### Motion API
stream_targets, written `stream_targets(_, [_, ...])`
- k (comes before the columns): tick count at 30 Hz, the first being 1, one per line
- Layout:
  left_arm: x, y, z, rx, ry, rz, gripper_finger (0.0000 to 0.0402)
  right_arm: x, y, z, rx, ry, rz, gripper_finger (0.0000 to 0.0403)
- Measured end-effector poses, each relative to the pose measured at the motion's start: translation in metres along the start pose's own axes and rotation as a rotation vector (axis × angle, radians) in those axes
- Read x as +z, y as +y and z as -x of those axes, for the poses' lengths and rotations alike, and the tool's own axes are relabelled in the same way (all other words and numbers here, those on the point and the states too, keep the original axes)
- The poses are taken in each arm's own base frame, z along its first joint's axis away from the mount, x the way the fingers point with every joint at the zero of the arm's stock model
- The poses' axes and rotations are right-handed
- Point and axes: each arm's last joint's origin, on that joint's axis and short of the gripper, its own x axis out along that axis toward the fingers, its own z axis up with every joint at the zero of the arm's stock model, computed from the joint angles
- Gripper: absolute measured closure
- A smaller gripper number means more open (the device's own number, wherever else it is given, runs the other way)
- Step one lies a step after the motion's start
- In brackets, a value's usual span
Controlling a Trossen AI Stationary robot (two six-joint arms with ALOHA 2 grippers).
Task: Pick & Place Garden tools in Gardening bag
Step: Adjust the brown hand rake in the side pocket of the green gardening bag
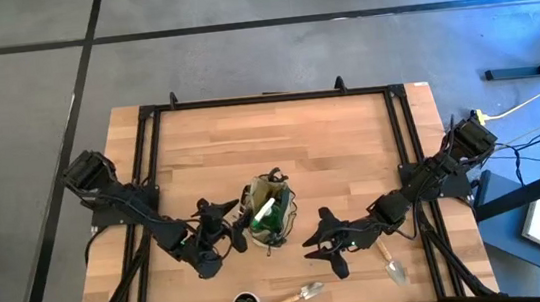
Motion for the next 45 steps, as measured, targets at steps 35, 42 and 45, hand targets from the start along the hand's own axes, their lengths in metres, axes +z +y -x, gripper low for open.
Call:
stream_targets(35, [-0.012,0.016,0.058,-0.131,0.171,-0.022,0.0365,0.0,0.0,0.0,0.0,0.0,-0.007,0.0247])
stream_targets(42, [0.003,0.016,0.069,-0.164,0.115,-0.042,0.04,0.0,0.0,0.0,0.001,0.0,-0.007,0.0247])
stream_targets(45, [0.011,0.016,0.07,-0.168,0.097,-0.057,0.04,0.0,0.0,0.0,-0.001,-0.001,-0.007,0.0247])
